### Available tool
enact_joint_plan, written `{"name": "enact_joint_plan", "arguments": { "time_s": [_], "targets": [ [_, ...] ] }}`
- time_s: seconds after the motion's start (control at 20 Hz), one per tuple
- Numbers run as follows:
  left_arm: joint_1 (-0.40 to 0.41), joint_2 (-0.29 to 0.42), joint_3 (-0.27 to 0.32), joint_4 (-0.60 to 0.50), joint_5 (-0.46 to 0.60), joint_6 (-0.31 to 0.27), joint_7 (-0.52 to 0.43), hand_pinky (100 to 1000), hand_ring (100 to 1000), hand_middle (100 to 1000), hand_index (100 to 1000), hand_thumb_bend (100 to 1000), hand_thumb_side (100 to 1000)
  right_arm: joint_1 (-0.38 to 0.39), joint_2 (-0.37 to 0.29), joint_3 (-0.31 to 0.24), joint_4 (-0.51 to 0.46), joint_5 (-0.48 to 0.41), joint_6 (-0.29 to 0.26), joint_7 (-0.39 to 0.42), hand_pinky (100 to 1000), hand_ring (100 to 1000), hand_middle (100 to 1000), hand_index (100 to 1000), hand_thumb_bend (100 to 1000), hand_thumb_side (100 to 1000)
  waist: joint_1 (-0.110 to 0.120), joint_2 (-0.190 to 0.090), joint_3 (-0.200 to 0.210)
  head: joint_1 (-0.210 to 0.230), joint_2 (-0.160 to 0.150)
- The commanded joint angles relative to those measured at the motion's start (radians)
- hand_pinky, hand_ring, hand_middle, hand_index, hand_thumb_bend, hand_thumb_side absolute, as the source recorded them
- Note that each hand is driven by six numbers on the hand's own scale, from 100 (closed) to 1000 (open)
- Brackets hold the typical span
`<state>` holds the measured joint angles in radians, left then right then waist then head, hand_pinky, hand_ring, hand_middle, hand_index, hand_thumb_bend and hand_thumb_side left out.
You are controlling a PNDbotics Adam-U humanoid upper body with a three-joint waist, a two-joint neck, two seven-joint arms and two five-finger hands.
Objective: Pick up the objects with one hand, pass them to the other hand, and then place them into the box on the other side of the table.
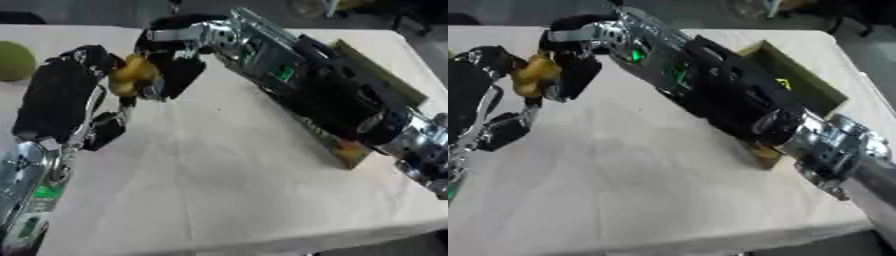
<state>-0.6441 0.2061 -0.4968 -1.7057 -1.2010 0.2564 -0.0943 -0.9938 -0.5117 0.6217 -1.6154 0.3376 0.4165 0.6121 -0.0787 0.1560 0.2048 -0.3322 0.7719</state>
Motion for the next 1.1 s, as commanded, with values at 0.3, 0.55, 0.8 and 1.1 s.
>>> {"name": "enact_joint_plan", "arguments": {
  "time_s": [0.3, 0.55, 0.8, 1.1],
  "targets": [
    [-0.009, -0.002, 0.01, -0.002, -0.019, 0.041, 0.007, 650, 727, 731, 870, 422, 208, -0.015, -0.028, -0.013, -0.018, -0.031, -0.003, 0.009, 717, 519, 272, 486, 100, 251, -0.007, 0.002, -0.001, 0.002, -0.002],
    [-0.005, -0.003, 0.015, 0.006, -0.034, 0.076, 0.014, 675, 754, 762, 897, 589, 397, -0.011, -0.031, -0.015, -0.021, -0.039, -0.001, 0.021, 711, 511, 258, 474, 100, 253, -0.007, 0.001, -0.002, 0.002, -0.002],
    [-0.001, -0.004, 0.018, 0.023, -0.027, 0.118, 0.004, 673, 758, 763, 900, 622, 462, -0.006, -0.042, -0.024, -0.024, -0.05, 0.008, 0.025, 710, 512, 257, 473, 100, 245, -0.006, 0.001, -0.002, 0.0, -0.002],
    [0.006, 0.001, 0.018, 0.048, 0.05, 0.154, -0.018, 668, 764, 766, 909, 588, 575, 0.021, -0.075, -0.064, -0.037, -0.086, 0.016, 0.021, 717, 504, 248, 475, 100, 256, -0.005, 0.005, 0.001, -0.005, -0.002]
  ]
}}
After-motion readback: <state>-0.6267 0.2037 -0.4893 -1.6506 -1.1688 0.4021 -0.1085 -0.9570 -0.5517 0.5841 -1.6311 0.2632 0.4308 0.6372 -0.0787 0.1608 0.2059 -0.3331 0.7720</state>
